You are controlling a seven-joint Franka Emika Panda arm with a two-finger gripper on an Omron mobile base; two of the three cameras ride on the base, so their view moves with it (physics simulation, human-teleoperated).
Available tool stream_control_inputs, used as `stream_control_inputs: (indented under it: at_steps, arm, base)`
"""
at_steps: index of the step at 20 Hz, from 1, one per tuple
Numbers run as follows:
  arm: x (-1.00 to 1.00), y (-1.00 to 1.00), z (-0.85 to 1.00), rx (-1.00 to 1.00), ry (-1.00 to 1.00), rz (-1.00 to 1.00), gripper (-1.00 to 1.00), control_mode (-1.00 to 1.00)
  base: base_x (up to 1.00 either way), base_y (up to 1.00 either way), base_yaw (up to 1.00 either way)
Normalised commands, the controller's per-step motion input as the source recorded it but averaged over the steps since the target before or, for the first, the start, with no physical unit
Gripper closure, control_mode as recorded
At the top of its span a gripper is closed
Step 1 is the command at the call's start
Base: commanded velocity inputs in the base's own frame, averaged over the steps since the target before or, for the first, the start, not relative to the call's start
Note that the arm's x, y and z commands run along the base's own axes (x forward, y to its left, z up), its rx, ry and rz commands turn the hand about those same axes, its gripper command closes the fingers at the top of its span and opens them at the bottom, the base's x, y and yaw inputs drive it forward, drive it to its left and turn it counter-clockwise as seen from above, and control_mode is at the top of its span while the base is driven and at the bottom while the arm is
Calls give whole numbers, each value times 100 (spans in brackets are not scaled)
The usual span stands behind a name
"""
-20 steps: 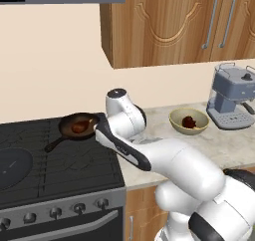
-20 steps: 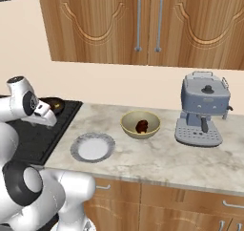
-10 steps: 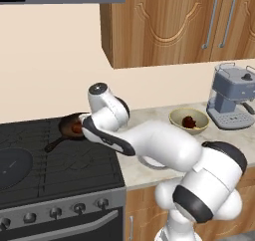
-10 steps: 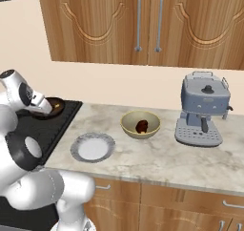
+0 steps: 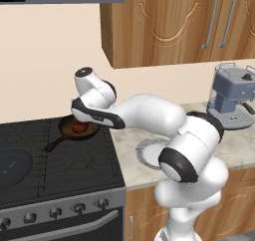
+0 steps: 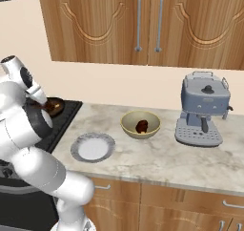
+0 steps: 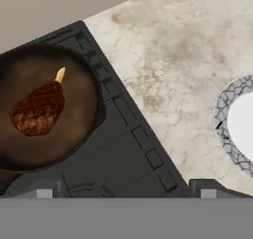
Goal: Place one of the steaks on the plate and the other in the bowl. Then place the bowl in the fridge.
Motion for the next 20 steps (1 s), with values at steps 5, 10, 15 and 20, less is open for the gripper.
stream_control_inputs:
  at_steps: [5, 10, 15, 20]
  arm:
    - [25, 1, -5, 1, 5, -5, -100, -100]
    - [56, 25, -31, 11, 0, 0, -100, -100]
    - [34, 28, -5, 1, 0, -1, -100, -100]
    - [31, 11, -12, 0, 1, -6, -100, -100]
  base:
    - [0, 0, 0]
    - [0, 0, 0]
    - [0, 0, 0]
    - [0, 0, 0]
